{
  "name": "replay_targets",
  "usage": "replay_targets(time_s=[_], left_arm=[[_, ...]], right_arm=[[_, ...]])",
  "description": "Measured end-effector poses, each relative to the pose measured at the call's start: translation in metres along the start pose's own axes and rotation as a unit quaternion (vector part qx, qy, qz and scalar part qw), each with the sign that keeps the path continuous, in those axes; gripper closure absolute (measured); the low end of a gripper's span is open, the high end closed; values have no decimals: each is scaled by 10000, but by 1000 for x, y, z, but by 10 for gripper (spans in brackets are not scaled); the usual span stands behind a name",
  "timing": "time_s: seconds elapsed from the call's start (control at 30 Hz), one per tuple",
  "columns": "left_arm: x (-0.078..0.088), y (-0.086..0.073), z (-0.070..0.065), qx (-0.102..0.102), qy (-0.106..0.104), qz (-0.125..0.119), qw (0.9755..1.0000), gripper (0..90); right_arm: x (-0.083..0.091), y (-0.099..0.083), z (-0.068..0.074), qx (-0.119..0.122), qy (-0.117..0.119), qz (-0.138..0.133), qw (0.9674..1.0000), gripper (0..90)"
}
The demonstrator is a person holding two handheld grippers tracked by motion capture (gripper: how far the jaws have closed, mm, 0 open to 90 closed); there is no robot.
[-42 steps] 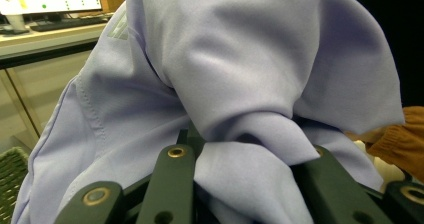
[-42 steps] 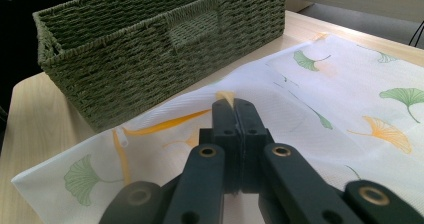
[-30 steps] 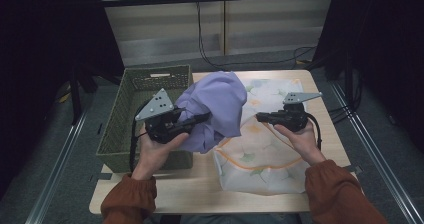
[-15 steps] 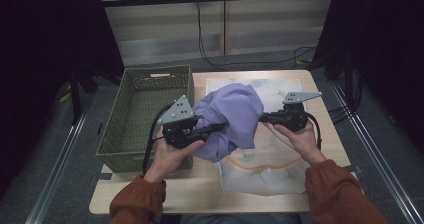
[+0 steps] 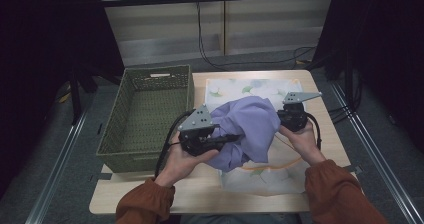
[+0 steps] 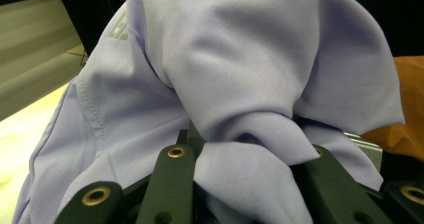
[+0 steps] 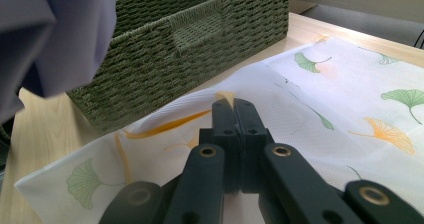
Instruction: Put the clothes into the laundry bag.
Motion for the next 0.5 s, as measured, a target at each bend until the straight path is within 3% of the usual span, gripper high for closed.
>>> replay_targets(time_s=[0.2, 0.33, 0.4, 0.5], left_arm=[[-14, -12, -4, 57, -140, 186, 9997, 721], [-22, -17, -10, 40, -176, 223, 9996, 721], [-28, -22, -17, -50, -281, 376, 9989, 721], [-36, -27, -20, -30, -351, 453, 9984, 721]], right_arm=[[1, 1, 0, 9, 16, -18, 10000, 897], [-1, -1, 0, 15, 18, 24, 10000, 897], [-3, -2, 1, 11, 37, 39, 10000, 897], [-3, -2, 2, 18, 59, 46, 10000, 897]])
Point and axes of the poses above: each handheld gripper's, and its own axes: x roughly backward along the jaws, y roughly out of its top, z roughly to its left, the point moved 9 cm from there along -x, roughly forward along the jaws, and after that the axes turned 7 degrees about x, right-handed, at the moved point
